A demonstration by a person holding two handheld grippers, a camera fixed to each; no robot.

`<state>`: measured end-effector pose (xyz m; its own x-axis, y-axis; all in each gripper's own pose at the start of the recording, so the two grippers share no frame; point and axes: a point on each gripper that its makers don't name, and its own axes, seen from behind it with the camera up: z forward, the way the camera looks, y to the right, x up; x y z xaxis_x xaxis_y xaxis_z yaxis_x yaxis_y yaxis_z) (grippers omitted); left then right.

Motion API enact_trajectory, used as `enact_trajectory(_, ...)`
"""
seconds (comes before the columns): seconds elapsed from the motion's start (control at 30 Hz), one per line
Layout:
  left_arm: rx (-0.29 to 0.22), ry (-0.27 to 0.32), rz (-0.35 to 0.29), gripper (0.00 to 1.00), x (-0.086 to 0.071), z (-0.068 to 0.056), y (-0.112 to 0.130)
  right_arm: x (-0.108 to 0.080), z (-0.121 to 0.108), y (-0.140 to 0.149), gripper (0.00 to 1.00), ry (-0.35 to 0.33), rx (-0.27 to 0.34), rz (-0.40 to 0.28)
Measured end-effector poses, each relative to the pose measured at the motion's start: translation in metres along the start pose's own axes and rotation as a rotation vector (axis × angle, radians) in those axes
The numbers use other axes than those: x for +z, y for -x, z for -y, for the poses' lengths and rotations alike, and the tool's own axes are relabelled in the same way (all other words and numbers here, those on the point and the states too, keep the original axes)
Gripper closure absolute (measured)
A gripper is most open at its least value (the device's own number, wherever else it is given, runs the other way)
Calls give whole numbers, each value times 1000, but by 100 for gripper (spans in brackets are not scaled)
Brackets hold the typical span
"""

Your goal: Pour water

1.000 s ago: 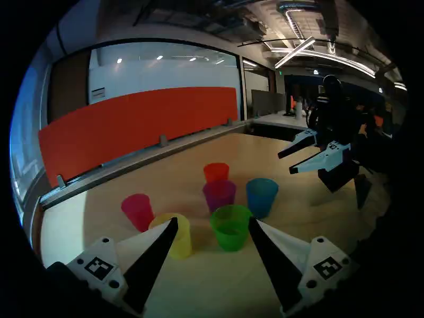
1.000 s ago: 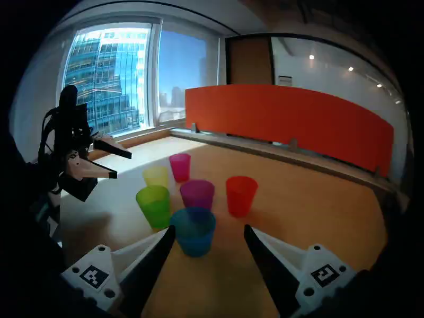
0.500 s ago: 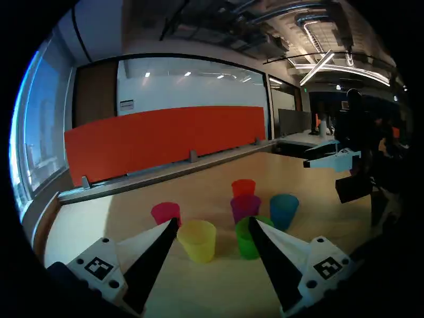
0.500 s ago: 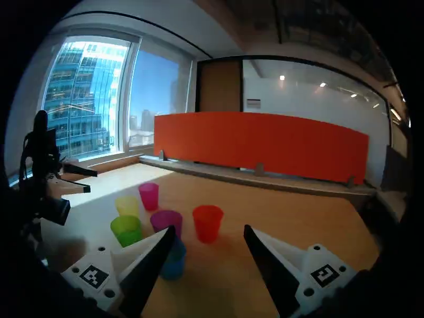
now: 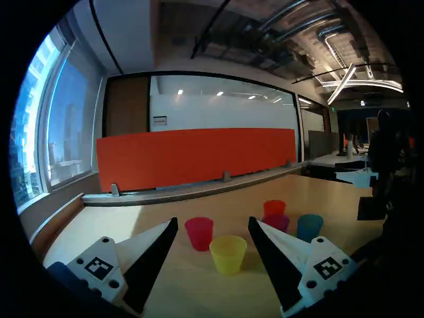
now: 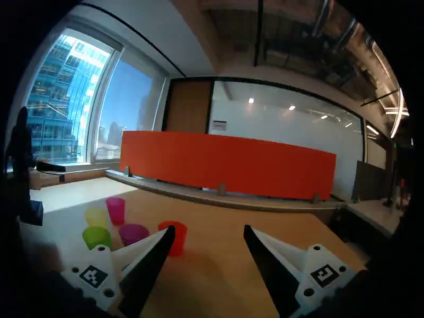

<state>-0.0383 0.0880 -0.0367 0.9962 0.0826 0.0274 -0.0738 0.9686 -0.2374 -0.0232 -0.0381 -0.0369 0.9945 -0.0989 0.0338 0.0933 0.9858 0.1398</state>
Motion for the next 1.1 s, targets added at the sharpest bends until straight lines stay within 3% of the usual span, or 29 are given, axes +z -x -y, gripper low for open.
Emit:
enact_trajectory(0.3, -39, -105, -53, 1, -5, 22, -5, 1, -17, -5, 0, 115, 20, -45)
enact_trajectory(0.57, -55, -158, -90, 1, -7, 34, -8, 1, -27, -10, 0, 189, 44, -76)
enact_trajectory(1.1, 13, -270, -104, 1, -4, 57, -2, 6, -23, -10, 0, 197, 73, -74)
